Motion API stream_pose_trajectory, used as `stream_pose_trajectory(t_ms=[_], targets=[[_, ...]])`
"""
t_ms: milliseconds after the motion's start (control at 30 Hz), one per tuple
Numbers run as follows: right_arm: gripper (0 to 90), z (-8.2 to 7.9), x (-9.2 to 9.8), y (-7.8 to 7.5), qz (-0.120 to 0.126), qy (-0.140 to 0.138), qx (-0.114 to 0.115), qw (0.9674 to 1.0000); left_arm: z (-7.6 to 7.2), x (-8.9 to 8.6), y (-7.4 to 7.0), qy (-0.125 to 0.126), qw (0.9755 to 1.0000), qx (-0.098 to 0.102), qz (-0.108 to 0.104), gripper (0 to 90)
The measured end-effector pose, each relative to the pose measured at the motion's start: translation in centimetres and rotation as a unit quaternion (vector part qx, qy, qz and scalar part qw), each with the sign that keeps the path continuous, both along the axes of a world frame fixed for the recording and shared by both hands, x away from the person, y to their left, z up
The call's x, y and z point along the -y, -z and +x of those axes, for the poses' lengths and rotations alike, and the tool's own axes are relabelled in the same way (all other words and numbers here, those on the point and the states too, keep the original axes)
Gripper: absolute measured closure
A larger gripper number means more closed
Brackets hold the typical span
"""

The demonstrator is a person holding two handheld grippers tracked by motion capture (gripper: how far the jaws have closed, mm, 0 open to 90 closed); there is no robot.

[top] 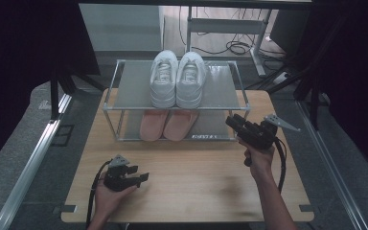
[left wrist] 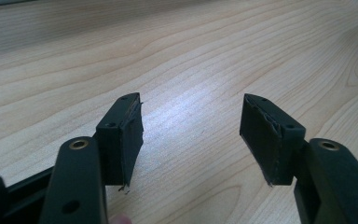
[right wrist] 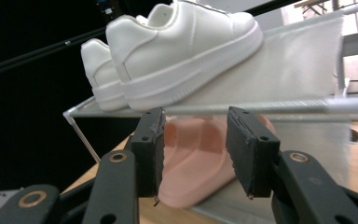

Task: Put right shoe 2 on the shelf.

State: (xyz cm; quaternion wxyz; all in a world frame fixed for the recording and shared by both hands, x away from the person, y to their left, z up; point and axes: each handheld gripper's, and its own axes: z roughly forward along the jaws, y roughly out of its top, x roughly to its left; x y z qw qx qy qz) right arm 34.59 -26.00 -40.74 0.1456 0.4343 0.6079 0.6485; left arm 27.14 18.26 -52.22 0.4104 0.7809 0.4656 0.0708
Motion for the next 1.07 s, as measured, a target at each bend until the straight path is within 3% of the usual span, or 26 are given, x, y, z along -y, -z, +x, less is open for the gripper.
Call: stream_pose_trajectory(t_ms=[267,567,1067], targets=[[55.1,-1.9,2.1,3.0,-0.007,0.013,-0.009,0.9999,-0.1,0.0,0.0,-0.002,1.0000,-0.002,-0.001,39.7],[54.4,-2.6,3.6,6.1,-0.016,0.024,-0.030,0.9991,0.0,0.1,0.1,-0.001,1.0000,-0.003,0.002,39.6],[51.4,-2.9,3.7,6.4,-0.030,0.027,-0.030,0.9987,0.0,0.0,0.1,-0.002,1.0000,-0.001,0.003,39.5]])
